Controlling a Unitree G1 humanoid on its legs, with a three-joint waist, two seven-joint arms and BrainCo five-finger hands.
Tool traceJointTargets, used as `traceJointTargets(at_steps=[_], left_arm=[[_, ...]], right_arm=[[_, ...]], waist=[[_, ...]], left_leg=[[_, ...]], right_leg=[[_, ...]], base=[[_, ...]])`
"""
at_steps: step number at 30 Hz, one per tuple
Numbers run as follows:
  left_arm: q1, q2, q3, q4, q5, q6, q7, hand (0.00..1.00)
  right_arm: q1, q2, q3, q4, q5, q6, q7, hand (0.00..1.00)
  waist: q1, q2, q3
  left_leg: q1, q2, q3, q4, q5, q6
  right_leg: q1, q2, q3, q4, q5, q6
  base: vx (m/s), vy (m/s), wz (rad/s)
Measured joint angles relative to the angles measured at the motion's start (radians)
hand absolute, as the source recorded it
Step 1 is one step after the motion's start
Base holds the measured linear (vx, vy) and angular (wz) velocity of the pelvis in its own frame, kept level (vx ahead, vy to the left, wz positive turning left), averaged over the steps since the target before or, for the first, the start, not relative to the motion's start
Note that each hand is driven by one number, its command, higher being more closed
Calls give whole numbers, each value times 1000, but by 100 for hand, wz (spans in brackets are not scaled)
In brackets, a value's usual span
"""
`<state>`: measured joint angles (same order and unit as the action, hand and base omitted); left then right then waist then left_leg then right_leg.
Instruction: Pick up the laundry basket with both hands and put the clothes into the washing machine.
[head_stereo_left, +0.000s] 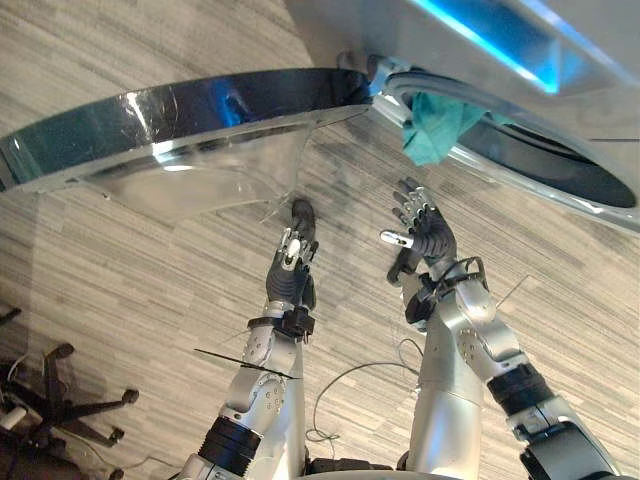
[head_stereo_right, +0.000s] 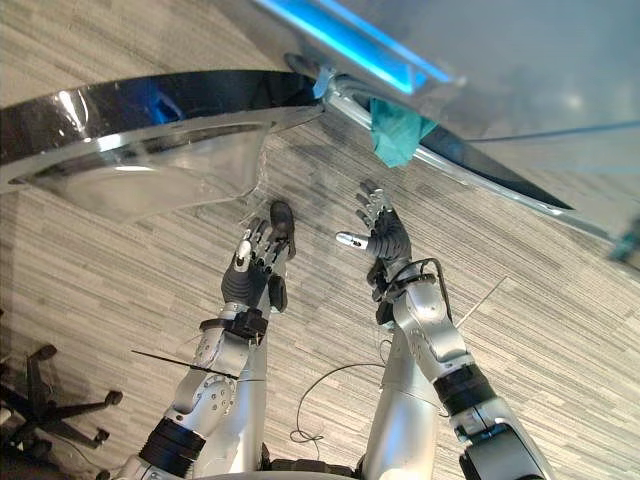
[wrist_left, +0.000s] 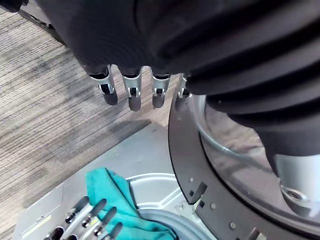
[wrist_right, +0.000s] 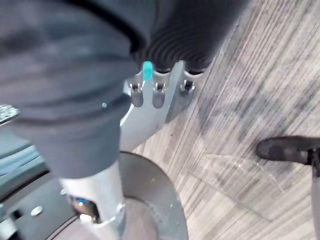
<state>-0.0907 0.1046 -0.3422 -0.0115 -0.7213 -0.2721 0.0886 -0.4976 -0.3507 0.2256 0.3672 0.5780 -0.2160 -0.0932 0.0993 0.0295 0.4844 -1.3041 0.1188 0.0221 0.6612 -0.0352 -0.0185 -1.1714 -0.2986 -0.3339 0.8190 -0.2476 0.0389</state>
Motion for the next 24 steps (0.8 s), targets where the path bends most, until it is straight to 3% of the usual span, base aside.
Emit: traceJointTargets(at_steps=[2,9,16,24], left_arm=[[0,-2,-5,-15,-20,-1,0,0],[-14,-4,-27,-26,-52,-10,8,0],[-29,-25,-51,-25,-53,-10,25,0],[-61,-20,-88,-18,-64,-10,26,0]], right_arm=[[-30,12,-83,55,8,-1,-37,0],[-68,61,-227,188,110,-18,-88,0],[-96,70,-293,315,133,-20,-127,0],[-166,63,-315,435,172,-14,-147,0]], waist=[[2,-1,1],[2,-1,1],[3,-1,1],[27,0,1]], left_leg=[[-57,-14,-22,58,-18,-15],[-130,-14,-42,102,-15,-19],[-156,-13,-49,127,-14,-22],[-195,-18,-54,146,-23,-30]], right_leg=[[-56,-23,4,93,-46,-6],[-134,-35,3,180,-89,-10],[-159,-37,5,212,-98,-16],[-197,-52,5,243,-118,-7]], base=[[-70,-50,30],[-65,-39,10],[-43,-17,2],[-57,8,3]])
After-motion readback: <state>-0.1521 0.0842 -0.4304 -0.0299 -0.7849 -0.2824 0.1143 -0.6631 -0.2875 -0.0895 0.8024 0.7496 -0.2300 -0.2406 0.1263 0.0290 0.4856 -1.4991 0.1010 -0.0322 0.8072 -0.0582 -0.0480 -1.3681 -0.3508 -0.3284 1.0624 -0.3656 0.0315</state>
